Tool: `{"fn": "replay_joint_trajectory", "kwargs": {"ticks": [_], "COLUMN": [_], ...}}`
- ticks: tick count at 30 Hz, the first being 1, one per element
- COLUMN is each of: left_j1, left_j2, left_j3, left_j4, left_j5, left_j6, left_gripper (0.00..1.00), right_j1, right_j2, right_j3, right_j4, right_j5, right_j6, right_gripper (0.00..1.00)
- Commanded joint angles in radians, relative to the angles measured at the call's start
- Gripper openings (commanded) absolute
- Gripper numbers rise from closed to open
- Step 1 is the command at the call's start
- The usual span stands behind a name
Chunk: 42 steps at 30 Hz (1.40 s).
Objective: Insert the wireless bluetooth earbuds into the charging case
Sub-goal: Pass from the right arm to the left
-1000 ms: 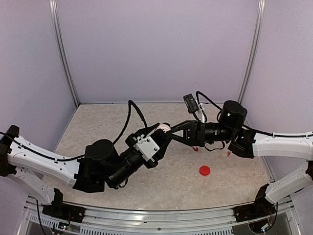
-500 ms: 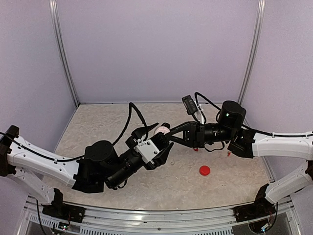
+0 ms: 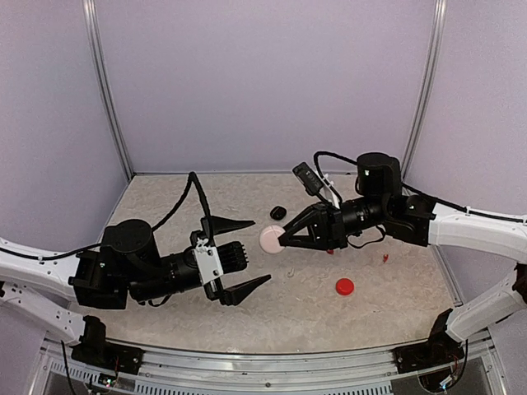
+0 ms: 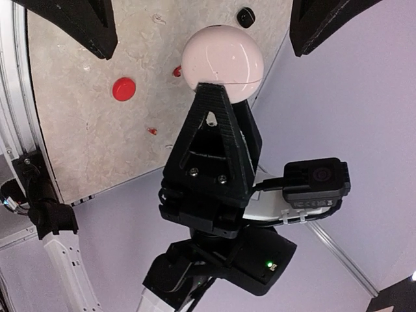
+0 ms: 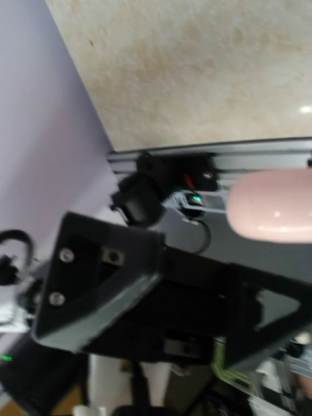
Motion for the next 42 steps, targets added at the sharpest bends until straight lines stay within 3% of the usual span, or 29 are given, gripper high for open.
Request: {"fn": "replay_joint_trajectory", "kwargs": {"ticks": [1, 16, 30, 42], "left_j1": [0.027, 0.038, 0.160, 0.286], "left_j2": [-0.015, 0.077, -0.027, -0.026], "left_j3": [0.069, 0.141, 0.051, -0.030], "left_j4": [-0.242, -0.357, -0.294, -0.123], "left_j5": [0.173, 0.255, 0.381, 0.597], "left_j6": [-0.005, 0.028, -0.423, -0.698], "left_gripper": [0.91, 0.85, 0.80, 0.59], "right_j1": [0.004, 0.099, 0.111, 0.182], "right_j2": [0.043, 0.134, 0.134, 0.154], "right_j3": [0.066, 0.169, 0.384, 0.460], "right_j4": [-0.216, -0.412, -0.737, -0.825], "right_j5": [-0.111, -0.133, 0.176, 0.316], "right_j6": [-0.126, -0.252, -0.492, -0.548], "right_gripper": [0.08, 0.07, 0.06, 0.05]}}
